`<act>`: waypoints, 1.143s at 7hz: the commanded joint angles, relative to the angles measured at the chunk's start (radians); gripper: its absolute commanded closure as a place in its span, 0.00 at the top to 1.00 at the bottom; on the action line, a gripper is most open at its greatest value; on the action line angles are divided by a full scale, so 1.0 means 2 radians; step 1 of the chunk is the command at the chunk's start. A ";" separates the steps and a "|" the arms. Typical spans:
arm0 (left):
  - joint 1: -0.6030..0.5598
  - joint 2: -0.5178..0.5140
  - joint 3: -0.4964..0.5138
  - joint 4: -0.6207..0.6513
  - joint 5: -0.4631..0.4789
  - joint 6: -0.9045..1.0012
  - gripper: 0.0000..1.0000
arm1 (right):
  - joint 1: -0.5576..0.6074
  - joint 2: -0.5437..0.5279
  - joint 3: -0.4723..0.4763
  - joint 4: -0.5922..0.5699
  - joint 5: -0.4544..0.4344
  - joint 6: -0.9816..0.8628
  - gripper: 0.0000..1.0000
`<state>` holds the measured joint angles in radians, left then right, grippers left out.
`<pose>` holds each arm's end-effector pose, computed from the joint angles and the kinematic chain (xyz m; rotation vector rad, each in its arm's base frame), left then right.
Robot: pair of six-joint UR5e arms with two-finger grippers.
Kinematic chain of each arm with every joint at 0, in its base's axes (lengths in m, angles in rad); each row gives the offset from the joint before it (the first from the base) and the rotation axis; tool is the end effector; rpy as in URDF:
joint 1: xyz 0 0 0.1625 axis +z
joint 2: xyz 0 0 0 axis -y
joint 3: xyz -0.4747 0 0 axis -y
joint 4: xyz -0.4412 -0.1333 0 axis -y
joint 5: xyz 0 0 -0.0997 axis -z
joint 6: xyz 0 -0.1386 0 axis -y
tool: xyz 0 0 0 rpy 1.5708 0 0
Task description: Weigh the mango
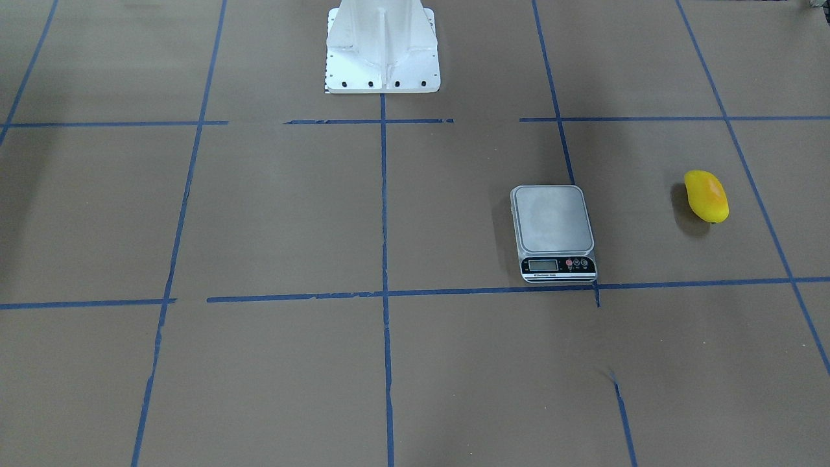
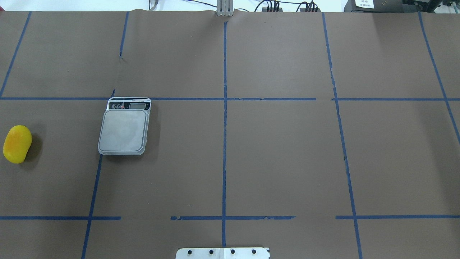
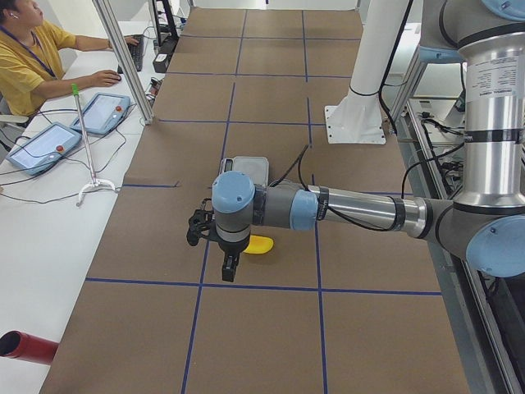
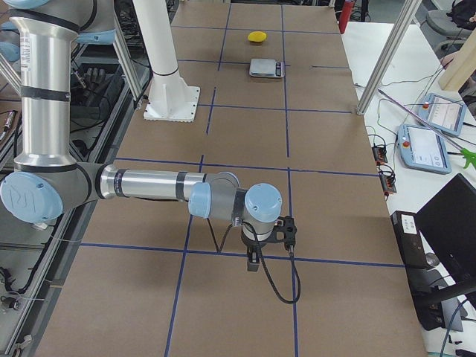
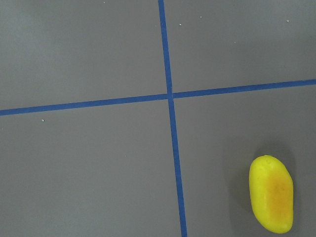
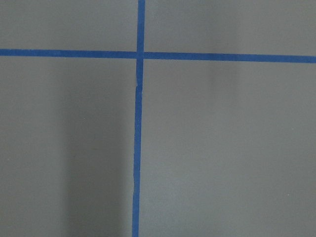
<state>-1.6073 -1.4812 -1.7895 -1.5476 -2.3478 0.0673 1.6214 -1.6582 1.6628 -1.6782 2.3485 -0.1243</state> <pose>-0.0545 -0.5030 0.6662 0.1407 0.7701 0.0704 0.0607 -0.4863 0.7418 -0.0293 -0.7825 -0.0299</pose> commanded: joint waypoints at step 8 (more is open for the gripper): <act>0.260 0.014 0.056 -0.256 0.058 -0.330 1.00 | 0.000 0.000 0.000 0.000 0.000 0.000 1.00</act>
<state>-1.1227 -1.4515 -1.7082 -2.0278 -2.2453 -0.5287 1.6214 -1.6582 1.6628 -1.6782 2.3485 -0.1234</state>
